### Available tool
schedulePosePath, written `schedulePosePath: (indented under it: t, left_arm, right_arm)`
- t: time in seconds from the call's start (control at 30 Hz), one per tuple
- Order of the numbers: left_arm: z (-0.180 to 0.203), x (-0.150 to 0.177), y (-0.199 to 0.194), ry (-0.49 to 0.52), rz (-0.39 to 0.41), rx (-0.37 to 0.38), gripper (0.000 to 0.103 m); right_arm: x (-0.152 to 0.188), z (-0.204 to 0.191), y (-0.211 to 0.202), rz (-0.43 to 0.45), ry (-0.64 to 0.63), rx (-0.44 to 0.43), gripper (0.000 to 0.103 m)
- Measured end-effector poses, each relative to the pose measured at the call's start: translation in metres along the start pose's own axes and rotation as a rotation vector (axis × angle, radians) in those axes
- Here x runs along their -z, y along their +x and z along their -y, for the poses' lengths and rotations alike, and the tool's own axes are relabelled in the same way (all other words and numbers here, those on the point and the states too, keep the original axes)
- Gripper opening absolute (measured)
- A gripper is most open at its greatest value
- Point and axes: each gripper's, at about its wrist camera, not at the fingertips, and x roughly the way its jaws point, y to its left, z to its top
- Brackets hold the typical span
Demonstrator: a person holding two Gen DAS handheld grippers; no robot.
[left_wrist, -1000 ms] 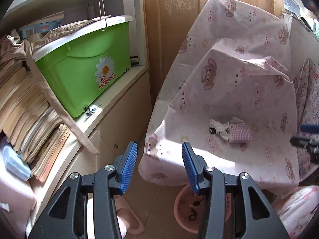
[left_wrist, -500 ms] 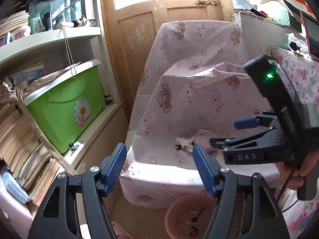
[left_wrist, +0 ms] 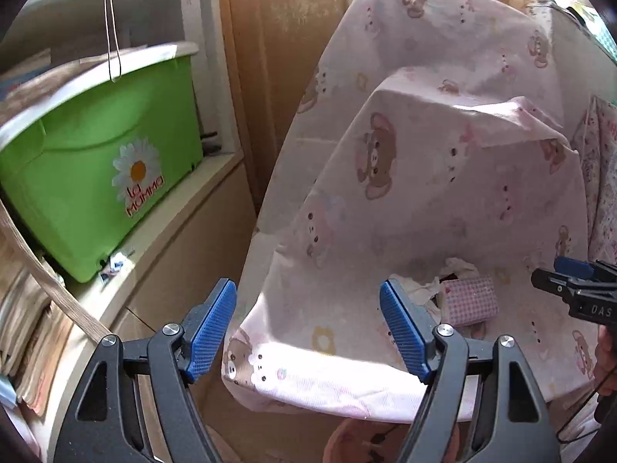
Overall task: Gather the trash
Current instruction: 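Return both open tools to the tissue and pink box on the seat, then grasp the pink-checked box with the right tool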
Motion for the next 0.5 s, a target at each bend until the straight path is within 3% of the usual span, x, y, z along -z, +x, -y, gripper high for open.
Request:
schedulePosePath:
  t: [0.1,0.23,0.33,0.5]
  left_arm:
    - [-0.005,-0.001,0.021,-0.024,-0.078,0.054,0.073]
    - [0.015,-0.002,0.047,0.021,-0.149,0.165,0.061]
    - [0.023,0.003,0.059,-0.027,-0.167,0.231,0.056]
    - [0.021,0.018,0.067,-0.046,-0.180,0.151,0.052]
  right_arm:
    - [-0.005,-0.001,0.003,0.005,0.000,-0.029,0.073]
    - [-0.006,0.012,0.016,-0.050,0.122,-0.119,0.073]
    - [-0.002,0.026,0.030,-0.108,0.236,-0.184,0.073]
    - [0.007,0.040,0.055,-0.204,0.368,-0.282,0.073]
